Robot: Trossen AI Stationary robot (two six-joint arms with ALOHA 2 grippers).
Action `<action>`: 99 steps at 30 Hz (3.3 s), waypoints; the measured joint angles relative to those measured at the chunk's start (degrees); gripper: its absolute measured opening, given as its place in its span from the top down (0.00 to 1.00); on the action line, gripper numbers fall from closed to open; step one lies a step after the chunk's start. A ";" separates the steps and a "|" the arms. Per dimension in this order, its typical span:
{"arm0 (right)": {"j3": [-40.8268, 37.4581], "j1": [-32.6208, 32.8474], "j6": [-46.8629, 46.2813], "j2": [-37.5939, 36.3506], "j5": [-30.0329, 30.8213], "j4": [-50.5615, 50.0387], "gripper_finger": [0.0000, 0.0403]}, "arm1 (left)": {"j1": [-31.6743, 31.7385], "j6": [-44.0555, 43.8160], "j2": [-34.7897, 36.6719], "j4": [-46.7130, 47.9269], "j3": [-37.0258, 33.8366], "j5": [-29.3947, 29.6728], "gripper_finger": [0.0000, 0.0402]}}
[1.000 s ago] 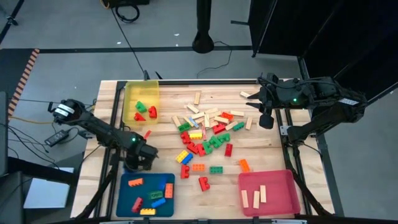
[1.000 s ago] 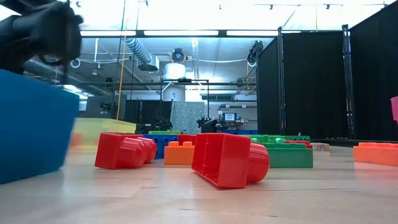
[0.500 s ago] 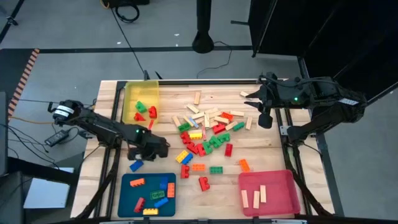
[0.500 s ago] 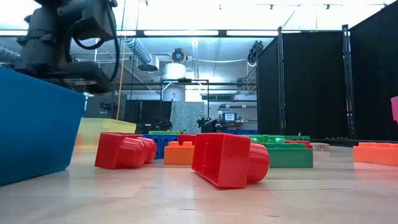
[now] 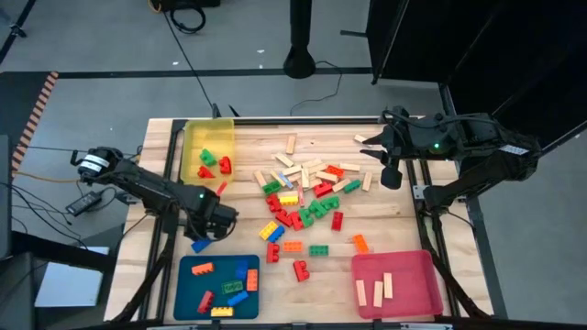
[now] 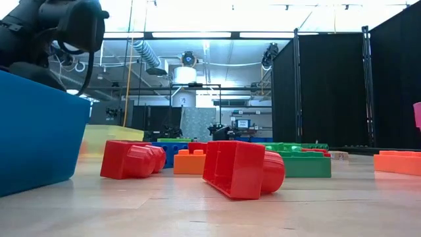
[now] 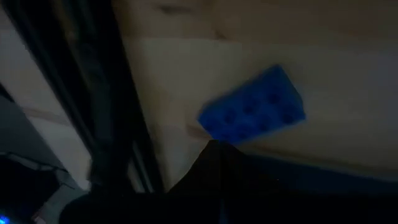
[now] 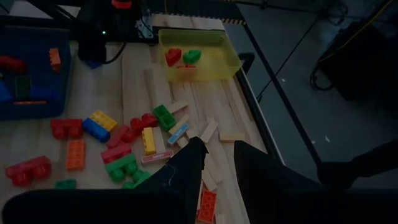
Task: Sort blocks by size
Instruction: Move blue game piece to the center, then put the green game piece into the blue bin
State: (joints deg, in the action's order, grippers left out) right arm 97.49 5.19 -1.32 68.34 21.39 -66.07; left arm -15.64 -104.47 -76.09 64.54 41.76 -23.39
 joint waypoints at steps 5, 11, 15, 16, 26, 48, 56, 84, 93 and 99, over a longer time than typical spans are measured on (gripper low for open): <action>0.00 0.00 0.02 0.00 0.00 -0.03 0.73 | -0.92 -2.15 0.00 0.16 -0.01 -0.26 1.00; 0.00 0.00 0.02 0.00 0.00 -0.54 0.73 | -1.72 -3.85 -0.06 -1.35 -0.56 -0.42 1.00; 0.00 0.00 0.31 0.00 0.02 -1.58 0.73 | -1.74 -4.03 -0.13 -3.51 -2.98 -2.21 1.00; 0.00 0.00 0.31 0.00 0.02 -1.68 0.73 | -1.74 -4.13 -0.13 -4.72 -3.57 -2.60 1.00; 0.00 -0.02 0.46 0.00 0.04 -3.64 0.73 | -0.92 -7.24 0.13 -20.80 -8.29 -1.90 1.00; -1.55 -4.24 -0.16 1.14 1.58 4.10 0.73 | 14.39 26.36 -0.15 -109.35 -9.86 29.95 1.00; -15.27 -7.79 -10.90 7.69 -6.13 2.71 0.72 | 14.82 33.69 1.87 -138.99 -8.09 25.05 0.99; -38.08 -13.48 17.43 33.63 -13.36 14.02 0.36 | 19.06 53.08 21.09 -41.27 9.78 27.44 0.99; -37.76 -13.46 12.24 34.29 -13.77 13.15 0.96 | 19.04 53.24 21.07 -21.77 10.03 27.60 0.99; -34.83 -12.39 9.95 33.17 -11.57 11.44 0.98 | 19.02 56.22 21.05 -16.80 10.01 28.23 0.99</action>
State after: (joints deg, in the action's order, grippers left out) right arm 62.67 -7.20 8.63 101.51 9.82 -54.63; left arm 3.38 -48.24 -55.05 47.74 51.77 4.84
